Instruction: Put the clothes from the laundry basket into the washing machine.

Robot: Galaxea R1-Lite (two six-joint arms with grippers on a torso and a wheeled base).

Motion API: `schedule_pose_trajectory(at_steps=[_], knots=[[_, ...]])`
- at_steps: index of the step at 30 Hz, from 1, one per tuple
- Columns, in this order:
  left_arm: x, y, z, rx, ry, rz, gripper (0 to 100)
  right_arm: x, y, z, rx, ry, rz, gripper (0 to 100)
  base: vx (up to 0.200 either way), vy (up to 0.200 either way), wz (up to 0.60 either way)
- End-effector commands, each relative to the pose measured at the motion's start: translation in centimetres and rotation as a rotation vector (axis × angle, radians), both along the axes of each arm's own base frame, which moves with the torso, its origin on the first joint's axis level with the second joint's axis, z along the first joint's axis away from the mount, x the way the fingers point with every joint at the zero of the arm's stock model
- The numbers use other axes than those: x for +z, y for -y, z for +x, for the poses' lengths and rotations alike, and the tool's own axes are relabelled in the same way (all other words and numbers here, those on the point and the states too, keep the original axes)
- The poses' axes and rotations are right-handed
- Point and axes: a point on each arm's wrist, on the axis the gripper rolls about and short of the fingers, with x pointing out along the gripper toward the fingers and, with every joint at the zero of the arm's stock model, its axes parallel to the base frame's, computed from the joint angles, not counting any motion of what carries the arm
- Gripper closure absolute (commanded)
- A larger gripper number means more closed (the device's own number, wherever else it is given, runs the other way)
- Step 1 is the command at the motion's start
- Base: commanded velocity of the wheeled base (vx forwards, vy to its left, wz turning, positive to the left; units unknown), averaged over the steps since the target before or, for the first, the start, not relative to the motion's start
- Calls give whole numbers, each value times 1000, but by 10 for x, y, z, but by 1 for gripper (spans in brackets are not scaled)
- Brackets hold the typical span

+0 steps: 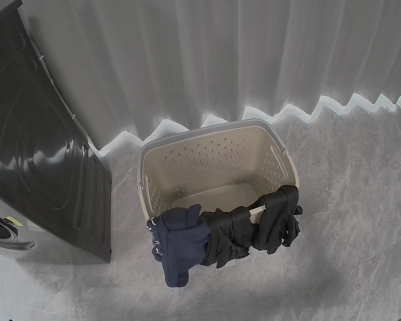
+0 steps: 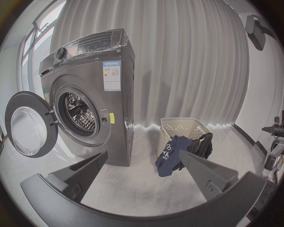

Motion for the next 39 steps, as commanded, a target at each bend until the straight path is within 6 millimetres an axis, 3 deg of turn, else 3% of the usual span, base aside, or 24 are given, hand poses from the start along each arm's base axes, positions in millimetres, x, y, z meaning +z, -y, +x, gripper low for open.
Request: schedule_pose_trajectory(at_steps=[1, 4, 7, 9, 11, 12, 13, 15, 21, 26, 39], knots=[[-5, 0, 0, 0, -6, 2, 0, 40, 0, -11, 6, 130, 11, 0, 0, 0, 0], [-5, 0, 0, 0, -6, 2, 0, 47, 0, 0, 28, 10, 11, 0, 0, 0, 0], [-5, 0, 0, 0, -6, 2, 0, 43, -2, 27, 113, -216, 43, 0, 0, 0, 0], [-5, 0, 0, 0, -6, 0, 0, 49, -5, 55, 162, -369, 132, 0, 0, 0, 0], [-5, 0, 0, 0, -6, -3, 0, 55, -8, 82, 167, -421, 172, 0, 0, 0, 0], [-5, 0, 0, 0, -6, -3, 0, 56, -8, 87, 170, -423, 172, 0, 0, 0, 0], [-5, 0, 0, 0, -6, -3, 0, 58, -13, 111, 196, -424, 166, 0, 0, 0, 0], [-5, 0, 0, 0, -6, -3, 0, 57, -19, 135, 224, -417, 159, 0, 0, 0, 0], [-5, 0, 0, 0, -6, -1, 0, 43, -42, 183, 284, -473, 130, 0, 0, 0, 0], [-5, 0, 0, 0, -6, -3, 0, 35, -54, 210, 285, -483, 120, 0, 0, 0, 0], [-5, 0, 0, 0, -6, -3, 0, 27, -81, 246, 319, -510, 116, 0, 0, 0, 0]])
